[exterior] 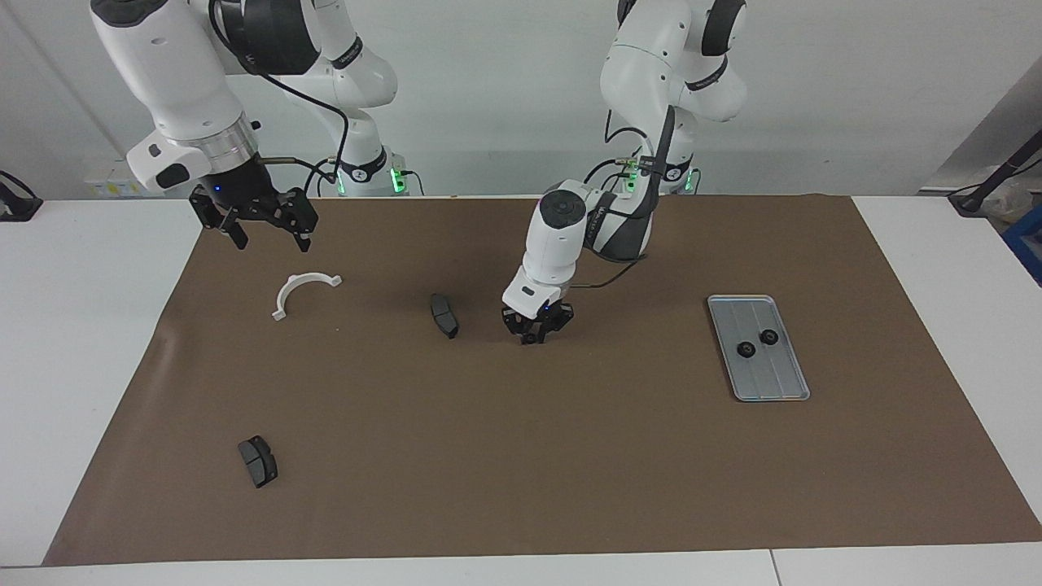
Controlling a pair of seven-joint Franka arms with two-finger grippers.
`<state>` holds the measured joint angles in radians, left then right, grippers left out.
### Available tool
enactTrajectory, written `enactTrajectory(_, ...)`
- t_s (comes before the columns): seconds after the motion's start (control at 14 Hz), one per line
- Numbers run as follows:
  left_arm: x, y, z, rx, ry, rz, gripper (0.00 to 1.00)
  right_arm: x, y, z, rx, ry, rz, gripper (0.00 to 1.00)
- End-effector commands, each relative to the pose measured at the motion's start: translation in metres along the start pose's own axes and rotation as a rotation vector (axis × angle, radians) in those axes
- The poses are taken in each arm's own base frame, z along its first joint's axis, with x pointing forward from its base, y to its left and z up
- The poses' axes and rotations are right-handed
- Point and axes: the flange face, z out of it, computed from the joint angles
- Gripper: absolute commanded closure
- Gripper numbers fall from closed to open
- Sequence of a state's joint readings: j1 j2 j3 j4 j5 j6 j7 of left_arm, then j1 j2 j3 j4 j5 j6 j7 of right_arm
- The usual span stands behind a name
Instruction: Pick bearing gear from pile to tray
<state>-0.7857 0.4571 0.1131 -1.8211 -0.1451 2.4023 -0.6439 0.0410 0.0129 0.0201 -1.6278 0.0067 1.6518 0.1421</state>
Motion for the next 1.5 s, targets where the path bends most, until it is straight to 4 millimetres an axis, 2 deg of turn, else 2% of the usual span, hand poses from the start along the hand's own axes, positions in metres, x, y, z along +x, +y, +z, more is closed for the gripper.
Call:
enactTrajectory(0.0,0.002,0.003,0.001,-0.001,0.015,-0.006,0.75,0.0,0.003,0.003,0.014,-0.016,-0.003,0.0)
enactTrajectory(0.29,0.006,-0.001,-0.001,0.005,0.009,-0.017,0.78,0.0,0.003,0.003,0.016,-0.015,-0.003,0.0)
enactTrajectory(0.36,0.012,-0.006,-0.01,0.006,0.009,-0.027,0.79,0.0,0.003,0.002,0.016,-0.013,-0.003,0.0)
enactTrajectory(0.43,0.022,-0.016,-0.021,0.016,0.002,-0.047,0.8,0.0,0.003,0.003,0.016,-0.015,-0.003,0.0)
enactTrajectory(0.57,0.051,-0.037,-0.062,0.039,-0.01,-0.091,0.8,0.0,0.003,0.003,0.017,-0.015,-0.003,0.0)
enactTrajectory(0.71,0.083,-0.072,-0.094,0.054,-0.009,-0.149,0.8,0.0,0.003,0.003,0.017,-0.015,-0.003,0.0)
enactTrajectory(0.86,0.108,-0.131,-0.126,0.043,-0.006,-0.178,0.8,0.0,0.003,0.003,0.017,-0.015,-0.003,0.0)
enactTrajectory(1.0,0.125,-0.207,-0.146,0.061,-0.071,-0.128,0.8,0.0,0.003,0.003,0.017,-0.015,-0.003,0.0)
enactTrajectory(1.14,0.132,-0.284,-0.146,0.062,-0.125,-0.002,0.8,0.0,0.003,0.002,0.018,-0.013,-0.003,0.0)
enactTrajectory(1.29,0.127,-0.349,-0.141,0.048,-0.148,0.068,0.79,0.0,0.003,0.003,0.017,-0.015,-0.003,0.0)
enactTrajectory(1.36,0.125,-0.374,-0.14,0.041,-0.156,0.097,0.79,0.0,0.003,0.003,0.017,-0.015,-0.003,0.0)
enactTrajectory(1.43,0.119,-0.387,-0.137,0.034,-0.169,0.129,0.78,0.0,0.003,0.003,0.017,-0.015,-0.003,0.0)
